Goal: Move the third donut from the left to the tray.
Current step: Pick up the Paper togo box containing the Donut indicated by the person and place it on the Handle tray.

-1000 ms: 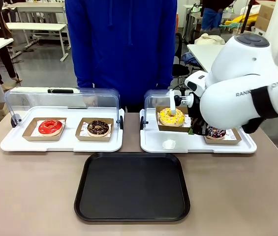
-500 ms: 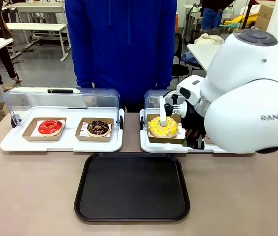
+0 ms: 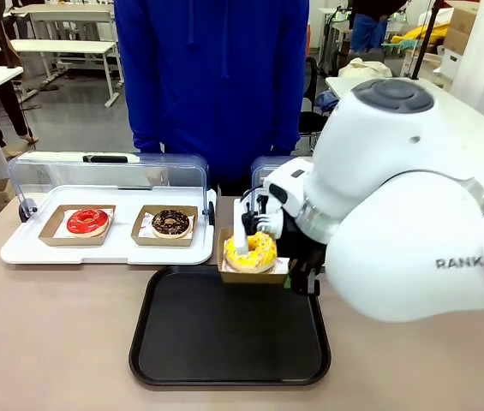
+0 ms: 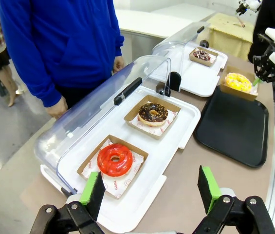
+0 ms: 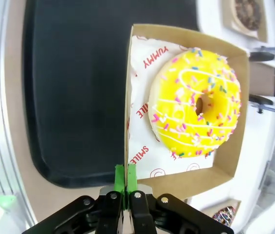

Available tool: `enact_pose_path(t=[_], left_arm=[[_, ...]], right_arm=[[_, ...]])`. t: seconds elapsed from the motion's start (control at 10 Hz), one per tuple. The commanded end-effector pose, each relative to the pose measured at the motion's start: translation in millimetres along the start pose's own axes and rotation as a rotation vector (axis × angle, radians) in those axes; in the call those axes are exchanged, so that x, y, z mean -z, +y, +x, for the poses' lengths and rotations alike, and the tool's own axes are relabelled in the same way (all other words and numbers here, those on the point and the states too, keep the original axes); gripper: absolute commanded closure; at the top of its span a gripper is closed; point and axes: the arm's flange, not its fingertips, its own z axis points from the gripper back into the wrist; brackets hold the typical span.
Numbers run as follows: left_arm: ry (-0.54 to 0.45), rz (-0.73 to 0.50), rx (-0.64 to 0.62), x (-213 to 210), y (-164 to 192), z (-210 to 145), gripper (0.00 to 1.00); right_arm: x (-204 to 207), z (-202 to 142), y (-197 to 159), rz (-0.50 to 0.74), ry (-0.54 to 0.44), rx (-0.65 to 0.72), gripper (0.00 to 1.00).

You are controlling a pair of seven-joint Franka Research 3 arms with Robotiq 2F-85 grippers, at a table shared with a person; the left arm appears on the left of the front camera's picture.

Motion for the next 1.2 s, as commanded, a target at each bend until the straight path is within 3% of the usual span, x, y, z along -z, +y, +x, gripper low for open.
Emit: enact_pose_path(t=[0.0,1.1], left_arm=[[0.002,-0.008,-0.002,-1.2,-1.7,1.8,0.00],[0.002,-0.008,-0.002,-1.2,-1.7,1.8,0.00]], right_arm=[[24.3,2.9,20.7,-0.039,0.013,0.012,1.00],[101.9,13.2,46.6,0.047,-0.002,-0.035,1.00]])
